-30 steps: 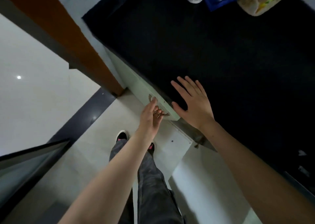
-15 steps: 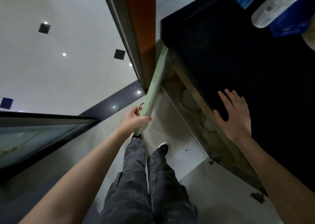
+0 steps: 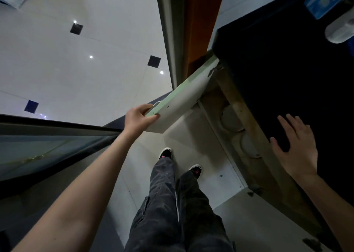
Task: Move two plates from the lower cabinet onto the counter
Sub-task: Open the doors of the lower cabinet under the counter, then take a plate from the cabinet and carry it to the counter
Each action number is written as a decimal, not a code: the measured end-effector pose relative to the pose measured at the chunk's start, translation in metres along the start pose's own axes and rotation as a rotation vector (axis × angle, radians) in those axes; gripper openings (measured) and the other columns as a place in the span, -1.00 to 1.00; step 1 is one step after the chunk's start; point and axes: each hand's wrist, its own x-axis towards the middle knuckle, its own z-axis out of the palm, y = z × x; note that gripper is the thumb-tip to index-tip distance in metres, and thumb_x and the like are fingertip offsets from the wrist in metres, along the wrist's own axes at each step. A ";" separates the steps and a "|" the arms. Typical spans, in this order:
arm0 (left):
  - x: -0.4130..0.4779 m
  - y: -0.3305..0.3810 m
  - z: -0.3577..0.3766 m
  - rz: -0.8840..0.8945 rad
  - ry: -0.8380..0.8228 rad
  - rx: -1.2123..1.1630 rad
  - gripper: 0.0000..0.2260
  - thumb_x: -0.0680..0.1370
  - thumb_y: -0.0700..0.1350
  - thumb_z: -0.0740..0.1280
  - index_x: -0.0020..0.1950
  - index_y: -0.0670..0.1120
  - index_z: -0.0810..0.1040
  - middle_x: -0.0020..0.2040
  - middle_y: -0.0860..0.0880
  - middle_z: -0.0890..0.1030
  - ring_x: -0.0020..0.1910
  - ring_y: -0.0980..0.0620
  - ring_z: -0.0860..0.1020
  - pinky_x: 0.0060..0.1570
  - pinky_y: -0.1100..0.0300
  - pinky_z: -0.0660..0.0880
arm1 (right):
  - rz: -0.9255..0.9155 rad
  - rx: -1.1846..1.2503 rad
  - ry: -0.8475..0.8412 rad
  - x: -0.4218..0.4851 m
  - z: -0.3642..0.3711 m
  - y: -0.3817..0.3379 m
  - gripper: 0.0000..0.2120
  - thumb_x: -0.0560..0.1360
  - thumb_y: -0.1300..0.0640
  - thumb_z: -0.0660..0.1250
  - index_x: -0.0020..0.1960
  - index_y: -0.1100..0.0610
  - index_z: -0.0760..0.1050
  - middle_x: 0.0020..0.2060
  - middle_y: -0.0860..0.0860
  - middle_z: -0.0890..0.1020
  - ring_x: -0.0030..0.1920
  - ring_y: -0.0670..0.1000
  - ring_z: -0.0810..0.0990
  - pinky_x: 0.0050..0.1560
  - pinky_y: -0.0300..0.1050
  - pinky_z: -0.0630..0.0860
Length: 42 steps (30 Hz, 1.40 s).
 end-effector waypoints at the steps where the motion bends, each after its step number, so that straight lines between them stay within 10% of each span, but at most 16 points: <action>1: 0.005 0.000 -0.005 0.009 -0.001 0.011 -0.71 0.25 0.08 0.45 -0.06 0.06 0.66 -0.19 0.10 0.67 -0.16 0.14 0.61 -0.07 0.09 0.55 | -0.009 0.005 0.003 0.001 0.000 0.000 -0.40 0.54 -0.14 0.15 0.54 0.06 0.27 0.51 0.10 0.34 0.55 0.12 0.22 0.55 0.16 0.11; 8: 0.050 -0.003 -0.034 0.071 -0.102 0.087 -0.66 0.30 0.02 0.49 0.07 0.05 0.69 -0.29 0.43 0.62 -0.27 0.44 0.55 -0.15 0.36 0.50 | -0.008 0.028 0.021 0.000 0.003 0.002 -0.41 0.54 -0.11 0.18 0.52 0.06 0.30 0.49 0.10 0.37 0.54 0.13 0.24 0.55 0.14 0.11; 13: 0.081 0.001 -0.054 0.073 -0.138 0.103 -0.62 0.32 -0.02 0.53 0.13 0.04 0.68 -0.03 0.11 0.71 -0.12 0.12 0.63 0.01 0.22 0.55 | 0.012 0.043 0.014 0.000 0.006 0.004 -0.42 0.55 -0.13 0.16 0.54 0.00 0.26 0.50 0.06 0.35 0.55 0.10 0.21 0.58 0.01 0.00; 23: 0.113 0.005 -0.068 0.100 -0.259 0.242 -0.57 0.32 0.00 0.52 0.19 0.03 0.66 0.05 0.06 0.70 -0.09 0.14 0.63 -0.21 0.45 0.44 | 0.068 0.103 -0.024 -0.003 -0.001 -0.011 -0.42 0.57 -0.10 0.19 0.55 0.01 0.24 0.53 0.06 0.30 0.57 0.08 0.16 0.58 0.02 -0.05; 28: 0.088 0.020 -0.067 0.342 -0.177 0.417 -0.55 0.41 -0.08 0.47 0.29 -0.09 0.56 0.25 -0.09 0.54 0.22 -0.10 0.51 0.12 0.18 0.38 | 0.341 0.292 0.011 -0.015 -0.008 -0.060 -0.48 0.61 -0.01 0.24 0.54 -0.05 0.24 0.56 -0.08 0.21 0.54 -0.03 0.15 0.45 -0.07 0.18; 33: 0.015 0.041 -0.052 0.604 -0.214 0.339 -0.63 0.51 -0.13 0.37 0.31 -0.09 0.52 0.25 -0.06 0.54 0.26 -0.07 0.45 0.17 0.23 0.30 | 0.520 0.459 0.316 -0.072 0.002 -0.148 -0.63 0.60 0.16 0.26 0.39 0.23 0.44 0.29 0.18 0.54 0.33 0.07 0.45 0.31 -0.08 0.40; 42: -0.108 -0.059 0.032 0.328 -0.563 0.136 -0.76 0.58 -0.19 0.29 0.12 0.15 0.54 0.08 0.07 0.62 0.12 0.11 0.59 0.18 0.04 0.51 | 0.906 0.924 0.076 -0.181 0.112 -0.220 -0.68 0.63 0.10 0.23 0.35 0.13 0.49 0.24 0.02 0.60 0.26 0.00 0.56 0.19 -0.19 0.47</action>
